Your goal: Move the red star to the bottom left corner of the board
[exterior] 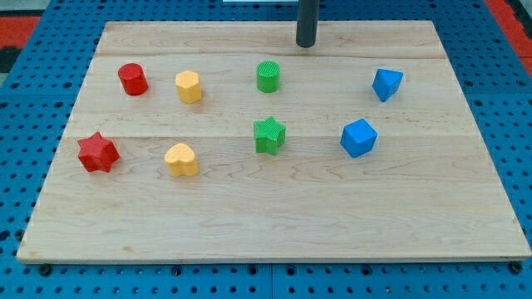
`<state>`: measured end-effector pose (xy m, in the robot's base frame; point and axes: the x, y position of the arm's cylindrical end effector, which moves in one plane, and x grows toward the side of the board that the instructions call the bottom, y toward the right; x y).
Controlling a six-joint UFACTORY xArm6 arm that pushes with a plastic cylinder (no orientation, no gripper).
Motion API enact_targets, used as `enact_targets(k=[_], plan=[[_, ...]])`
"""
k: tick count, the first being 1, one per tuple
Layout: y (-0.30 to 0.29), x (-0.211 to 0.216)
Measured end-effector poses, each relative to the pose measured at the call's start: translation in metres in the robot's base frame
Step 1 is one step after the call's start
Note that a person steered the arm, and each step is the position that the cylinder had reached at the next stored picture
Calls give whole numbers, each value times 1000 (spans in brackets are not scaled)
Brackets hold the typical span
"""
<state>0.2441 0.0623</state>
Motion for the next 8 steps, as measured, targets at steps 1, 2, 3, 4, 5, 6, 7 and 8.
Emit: enact_targets(k=[1, 2, 3, 4, 5, 6, 7, 8], plan=[[0, 0], [0, 0], [-1, -3], [-41, -14], [-150, -14], [-244, -29], [-316, -23], [-330, 15]])
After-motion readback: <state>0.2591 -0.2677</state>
